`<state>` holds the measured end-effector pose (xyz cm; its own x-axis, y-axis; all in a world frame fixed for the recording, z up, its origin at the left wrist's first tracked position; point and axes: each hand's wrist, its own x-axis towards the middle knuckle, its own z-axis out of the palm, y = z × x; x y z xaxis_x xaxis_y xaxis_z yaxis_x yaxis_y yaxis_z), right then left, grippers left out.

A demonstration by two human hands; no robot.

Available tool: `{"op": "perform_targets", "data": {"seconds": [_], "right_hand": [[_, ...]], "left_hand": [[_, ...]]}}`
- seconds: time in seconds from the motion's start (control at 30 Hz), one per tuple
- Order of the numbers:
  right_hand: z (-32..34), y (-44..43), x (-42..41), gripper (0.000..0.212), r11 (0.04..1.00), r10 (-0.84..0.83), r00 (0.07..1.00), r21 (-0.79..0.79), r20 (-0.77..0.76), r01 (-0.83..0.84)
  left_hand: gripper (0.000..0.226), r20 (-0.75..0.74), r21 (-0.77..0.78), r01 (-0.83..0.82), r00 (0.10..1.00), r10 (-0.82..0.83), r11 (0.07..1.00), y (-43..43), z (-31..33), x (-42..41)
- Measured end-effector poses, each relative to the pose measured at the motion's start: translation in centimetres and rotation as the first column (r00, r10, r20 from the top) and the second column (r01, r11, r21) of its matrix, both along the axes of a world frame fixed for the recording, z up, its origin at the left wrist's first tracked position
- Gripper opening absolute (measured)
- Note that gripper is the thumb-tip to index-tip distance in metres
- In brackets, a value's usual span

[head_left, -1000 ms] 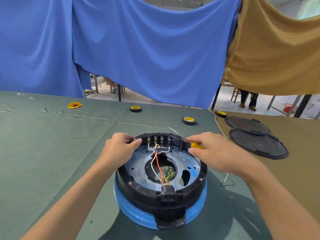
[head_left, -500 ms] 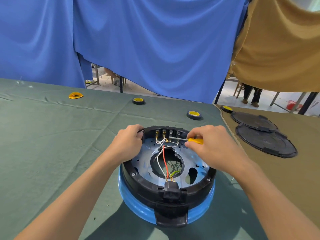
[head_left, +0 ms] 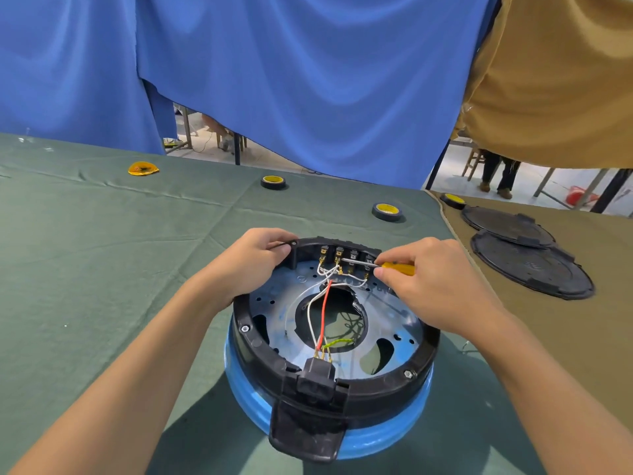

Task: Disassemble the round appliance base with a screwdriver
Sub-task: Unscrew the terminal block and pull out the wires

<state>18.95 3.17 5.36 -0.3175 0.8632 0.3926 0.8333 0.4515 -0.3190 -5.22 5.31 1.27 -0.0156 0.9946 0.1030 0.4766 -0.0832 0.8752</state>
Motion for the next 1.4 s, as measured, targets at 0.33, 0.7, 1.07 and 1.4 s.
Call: {"op": "perform_targets", "data": {"seconds": [0.33, 0.7, 1.07, 1.4], "right_hand": [[-0.8, 0.4, 0.3, 0.013, 0.995, 0.055, 0.998, 0.083, -0.022, -0.053], [-0.4, 0.5, -0.7, 0.021, 0.990, 0.072, 0.976, 0.100, 0.207, -0.094], [3.9, 5.3, 0.6, 0.010, 0.818, 0.034, 0.978, -0.557, -0.206, -0.146], [1.7, 3.4, 0.4, 0.014, 0.990, 0.121, 0.973, -0.101, 0.199, -0.103]], "left_hand": [[0.030, 0.036, -0.045, -0.010, 0.999, 0.012, 0.999, -0.2, 0.0, 0.1], [0.030, -0.034, -0.027, 0.002, 0.999, -0.003, 1.000, -0.2, 0.1, 0.2], [0.029, -0.063, -0.018, -0.003, 0.998, 0.002, 1.000, -0.4, 0.4, 0.3], [0.028, 0.036, -0.044, -0.028, 0.999, 0.030, 0.999, -0.8, 0.5, 0.5]]}}
